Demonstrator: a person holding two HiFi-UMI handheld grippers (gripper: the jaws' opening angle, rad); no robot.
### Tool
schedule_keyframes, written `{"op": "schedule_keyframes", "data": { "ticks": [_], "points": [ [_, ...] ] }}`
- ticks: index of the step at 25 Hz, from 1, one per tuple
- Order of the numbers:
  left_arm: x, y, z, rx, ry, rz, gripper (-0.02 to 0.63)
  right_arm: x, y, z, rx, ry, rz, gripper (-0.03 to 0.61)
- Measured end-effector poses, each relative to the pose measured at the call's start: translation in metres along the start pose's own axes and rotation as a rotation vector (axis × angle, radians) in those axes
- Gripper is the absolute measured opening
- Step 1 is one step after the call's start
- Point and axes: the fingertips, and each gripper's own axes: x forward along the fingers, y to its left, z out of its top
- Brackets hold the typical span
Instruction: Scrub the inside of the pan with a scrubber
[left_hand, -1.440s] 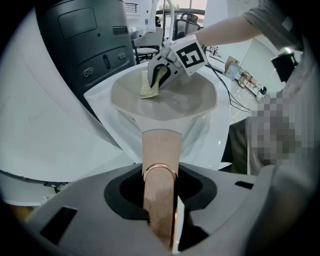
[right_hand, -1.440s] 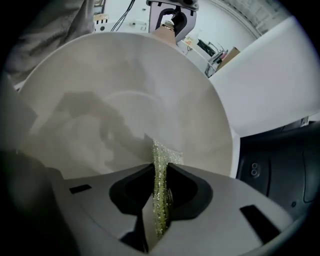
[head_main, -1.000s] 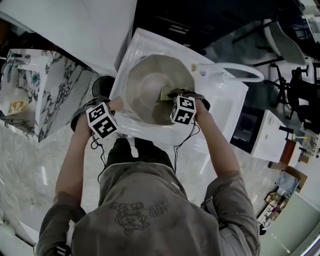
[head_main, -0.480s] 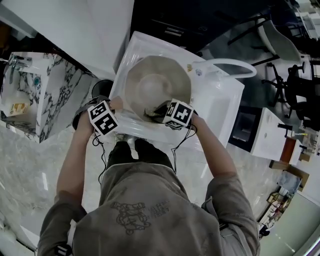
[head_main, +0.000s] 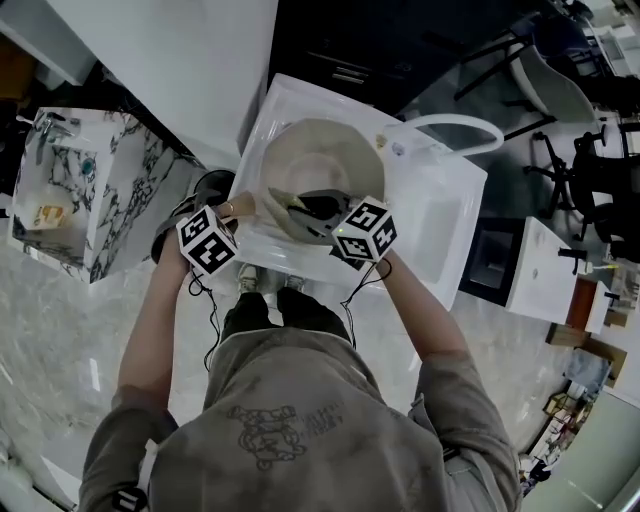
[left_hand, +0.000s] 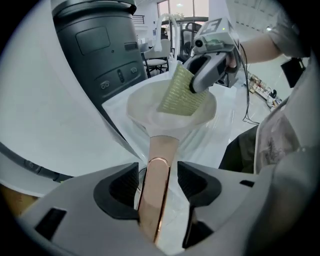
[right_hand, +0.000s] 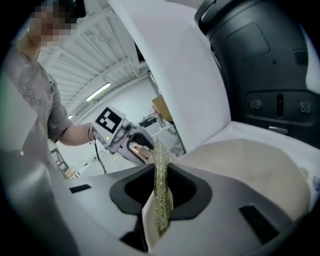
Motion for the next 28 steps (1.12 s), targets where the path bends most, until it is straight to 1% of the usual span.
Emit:
{"op": "schedule_keyframes", "data": {
  "ticks": [2, 5, 9, 11, 14, 16, 23, 25, 28],
  "points": [
    [-0.012, -0.001, 0.002, -0.055, -0.04, -0.014, 0.229, -0.013, 0.003, 0.026, -0.016, -0.113, -0.076, 0.083],
    [-0.039, -0.001, 0.015, -0.152, -0.148, -0.026, 0.229, -0.038, 0.011, 0.058, -0.046, -0.235, -0.18, 0.082],
    [-0.082, 0.003, 0.034, -0.193, -0.271, -0.011, 0.229, -0.068, 0.023, 0.093, -0.087, -0.336, -0.29, 0.082],
    [-0.101, 0.006, 0.044, -0.177, -0.307, 0.014, 0.229, -0.081, 0.028, 0.106, -0.09, -0.373, -0.34, 0.081],
    [-0.121, 0.008, 0.057, -0.129, -0.341, 0.054, 0.229, -0.099, 0.034, 0.121, -0.089, -0.418, -0.4, 0.081],
    [-0.135, 0.011, 0.066, -0.112, -0.382, 0.087, 0.229, -0.11, 0.038, 0.129, -0.092, -0.454, -0.438, 0.083],
    [-0.196, 0.021, 0.112, -0.095, -0.626, 0.205, 0.227, -0.162, 0.059, 0.159, -0.129, -0.583, -0.577, 0.083],
    [-0.215, 0.021, 0.127, -0.089, -0.706, 0.236, 0.199, -0.178, 0.067, 0.165, -0.148, -0.622, -0.606, 0.082],
    [-0.244, 0.018, 0.148, -0.071, -0.827, 0.277, 0.113, -0.201, 0.082, 0.176, -0.199, -0.677, -0.661, 0.082]
  ]
}}
